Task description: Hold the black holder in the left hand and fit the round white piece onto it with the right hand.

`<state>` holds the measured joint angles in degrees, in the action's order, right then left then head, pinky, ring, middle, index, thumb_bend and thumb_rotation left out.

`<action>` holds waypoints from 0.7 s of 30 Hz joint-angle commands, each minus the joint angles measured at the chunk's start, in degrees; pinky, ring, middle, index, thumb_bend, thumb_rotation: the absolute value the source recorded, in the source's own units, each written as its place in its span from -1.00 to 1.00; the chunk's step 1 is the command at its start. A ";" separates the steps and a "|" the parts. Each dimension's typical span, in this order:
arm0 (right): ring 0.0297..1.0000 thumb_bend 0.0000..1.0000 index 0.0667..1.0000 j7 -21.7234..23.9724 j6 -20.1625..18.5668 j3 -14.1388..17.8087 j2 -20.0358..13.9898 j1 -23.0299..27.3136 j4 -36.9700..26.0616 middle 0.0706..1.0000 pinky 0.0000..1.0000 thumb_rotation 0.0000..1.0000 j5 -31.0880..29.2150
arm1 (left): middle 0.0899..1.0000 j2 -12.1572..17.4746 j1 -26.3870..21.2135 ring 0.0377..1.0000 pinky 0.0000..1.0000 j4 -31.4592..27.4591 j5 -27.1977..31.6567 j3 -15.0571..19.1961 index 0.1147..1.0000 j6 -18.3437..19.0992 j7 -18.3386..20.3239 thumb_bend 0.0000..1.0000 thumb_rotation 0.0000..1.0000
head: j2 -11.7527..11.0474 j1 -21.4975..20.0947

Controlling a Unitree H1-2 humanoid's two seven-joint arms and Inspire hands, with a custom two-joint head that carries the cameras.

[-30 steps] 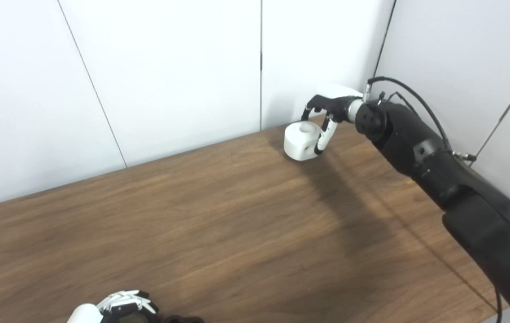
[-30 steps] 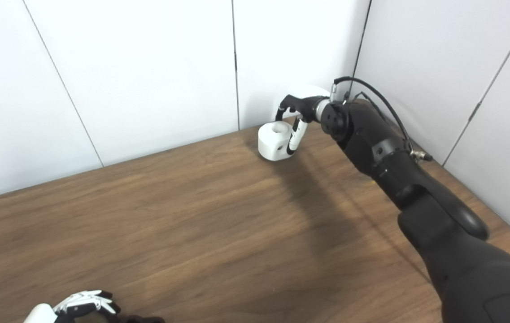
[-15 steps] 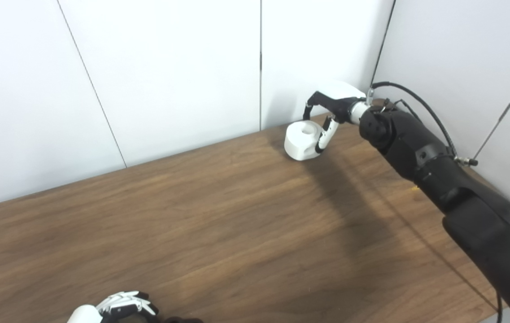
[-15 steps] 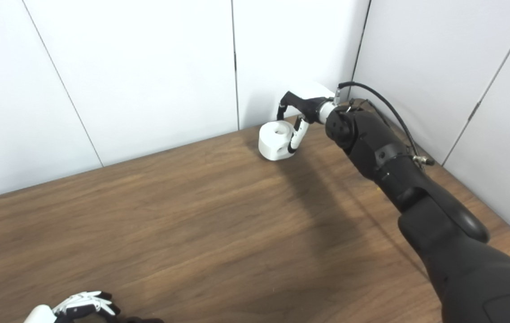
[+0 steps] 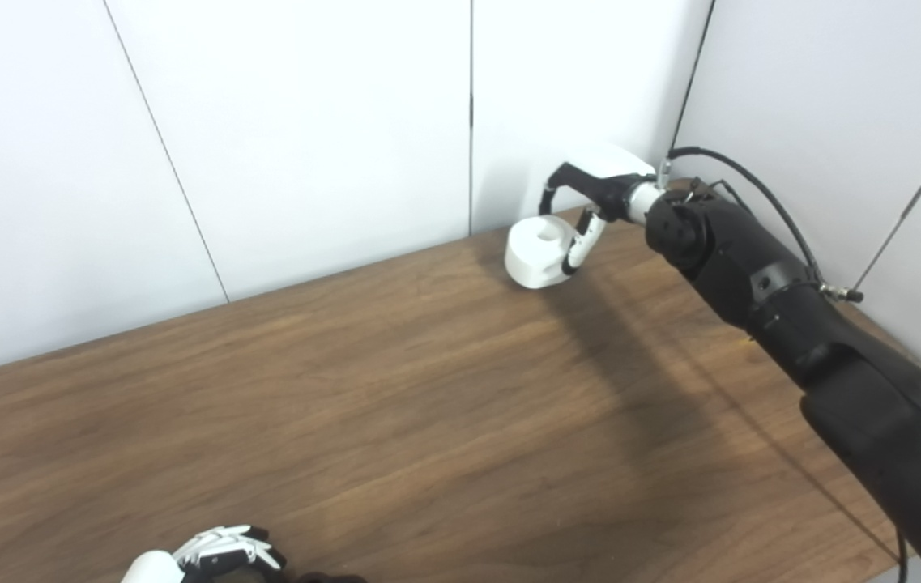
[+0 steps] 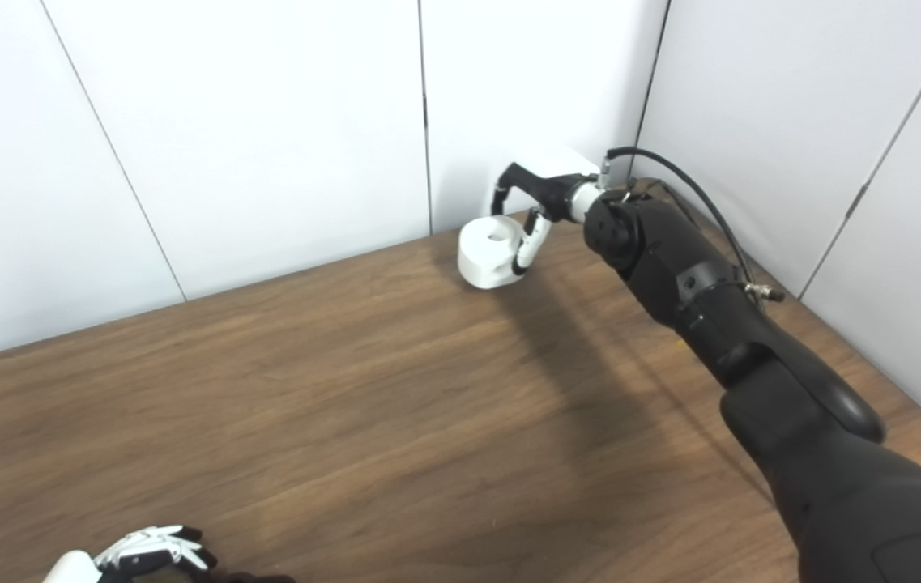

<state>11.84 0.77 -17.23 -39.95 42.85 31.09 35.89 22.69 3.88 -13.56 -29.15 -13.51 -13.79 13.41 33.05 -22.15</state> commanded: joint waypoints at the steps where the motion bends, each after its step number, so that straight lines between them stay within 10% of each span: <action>1: 0.70 0.05 -0.10 0.43 1.41 1.37 -2.67 2.22 -3.13 0.50 0.55 -0.73 -0.37 | 0.22 0.81 -0.38 0.55 0.62 1.29 -0.31 0.19 -0.17 0.15 0.29 0.04 -0.92 | -0.03 -0.11; 21: 0.77 0.05 -0.11 9.54 1.74 3.61 -4.48 -1.49 -19.24 0.47 0.58 -0.72 -1.08 | 0.24 0.17 -1.11 0.56 0.64 2.13 -1.25 -0.10 -0.17 0.22 0.40 0.04 -0.92 | 0.68 1.44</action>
<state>21.98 1.94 -14.93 -42.97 39.36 13.80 35.08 22.42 2.89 -12.39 -29.54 -13.66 -14.30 13.47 33.66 -20.74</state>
